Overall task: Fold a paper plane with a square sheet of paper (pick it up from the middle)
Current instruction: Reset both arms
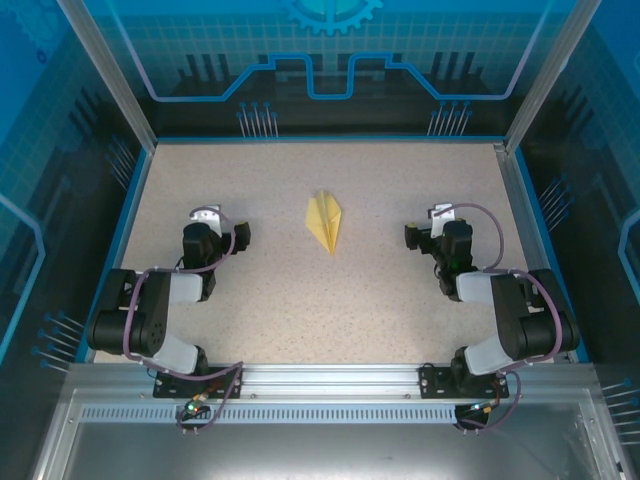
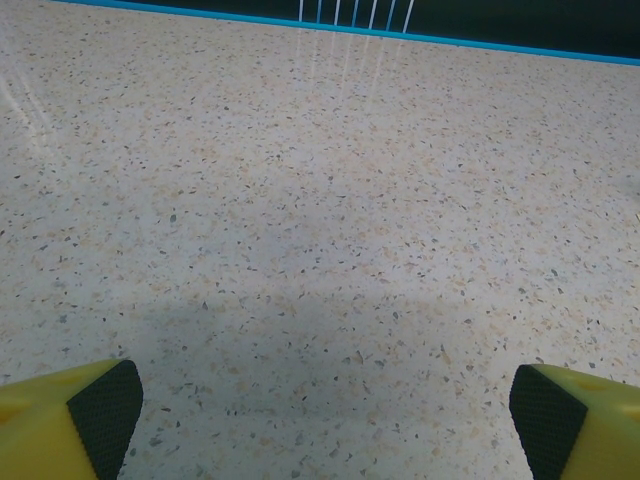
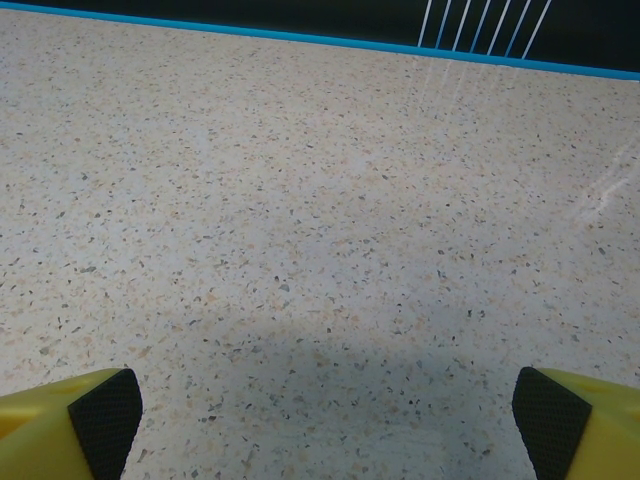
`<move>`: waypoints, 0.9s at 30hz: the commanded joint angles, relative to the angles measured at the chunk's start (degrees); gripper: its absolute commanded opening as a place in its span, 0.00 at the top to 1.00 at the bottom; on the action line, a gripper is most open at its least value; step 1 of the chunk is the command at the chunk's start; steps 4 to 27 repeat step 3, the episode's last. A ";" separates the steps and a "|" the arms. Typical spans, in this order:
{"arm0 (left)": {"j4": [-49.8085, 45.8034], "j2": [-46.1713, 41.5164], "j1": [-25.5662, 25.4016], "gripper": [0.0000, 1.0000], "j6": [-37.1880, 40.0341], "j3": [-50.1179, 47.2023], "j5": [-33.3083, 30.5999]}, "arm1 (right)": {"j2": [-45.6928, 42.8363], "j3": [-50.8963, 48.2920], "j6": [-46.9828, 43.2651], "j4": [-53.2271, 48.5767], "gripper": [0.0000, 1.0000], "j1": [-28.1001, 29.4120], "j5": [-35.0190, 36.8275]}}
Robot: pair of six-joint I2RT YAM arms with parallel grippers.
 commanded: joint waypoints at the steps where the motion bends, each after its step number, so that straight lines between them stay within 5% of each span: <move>1: -0.11 0.37 -0.32 0.01 1.82 1.51 0.29 | 0.53 0.60 -0.78 1.78 0.01 -1.15 -0.77; 27: 0.06 0.30 -0.32 0.02 1.82 1.42 0.36 | 0.53 0.59 -0.75 1.82 0.01 -1.21 -0.75</move>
